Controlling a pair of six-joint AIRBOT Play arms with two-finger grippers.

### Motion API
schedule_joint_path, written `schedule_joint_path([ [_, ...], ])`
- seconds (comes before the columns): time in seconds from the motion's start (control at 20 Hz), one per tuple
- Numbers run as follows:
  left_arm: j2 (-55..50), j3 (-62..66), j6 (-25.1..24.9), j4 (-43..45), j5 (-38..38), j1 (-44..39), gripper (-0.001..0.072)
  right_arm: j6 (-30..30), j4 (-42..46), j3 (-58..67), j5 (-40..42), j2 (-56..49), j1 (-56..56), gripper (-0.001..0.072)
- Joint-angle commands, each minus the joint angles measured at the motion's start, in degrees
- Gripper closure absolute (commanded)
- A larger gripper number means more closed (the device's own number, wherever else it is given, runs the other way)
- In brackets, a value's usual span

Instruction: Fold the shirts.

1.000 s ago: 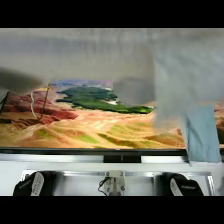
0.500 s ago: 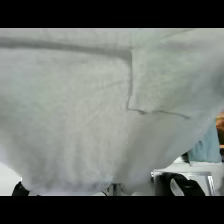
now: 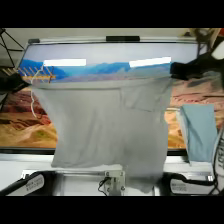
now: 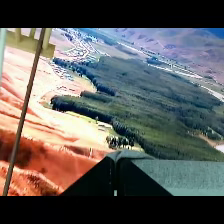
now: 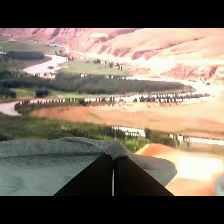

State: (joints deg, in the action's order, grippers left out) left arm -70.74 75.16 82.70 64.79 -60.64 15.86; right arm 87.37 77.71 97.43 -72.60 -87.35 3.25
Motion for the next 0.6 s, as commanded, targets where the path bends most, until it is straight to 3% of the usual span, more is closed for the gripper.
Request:
schedule_joint_path([
  [0.0,-16.9,6.9,5.6,1.2,10.3,-5.2,0.0680,0.8,-0.9,-1.2,19.4,-10.4,-1.6,0.0645],
  [0.15,-27.7,18.1,5.0,1.2,12.7,-7.1,0.0679,4.7,-0.9,-1.2,34.0,-13.6,-0.7,0.0645],
  [0.25,-32.0,22.1,5.1,1.2,15.3,-8.1,0.0679,7.5,-0.9,-1.2,37.1,-15.0,0.4,0.0645],
  [0.4,-34.4,23.2,5.0,1.2,13.4,-8.8,0.0676,7.3,-1.0,-1.2,30.0,-16.1,1.0,0.0645],
  [0.55,-33.2,23.2,3.1,1.3,0.0,-6.5,0.0676,2.5,-0.8,-1.2,13.8,-13.4,1.0,0.0645],
])
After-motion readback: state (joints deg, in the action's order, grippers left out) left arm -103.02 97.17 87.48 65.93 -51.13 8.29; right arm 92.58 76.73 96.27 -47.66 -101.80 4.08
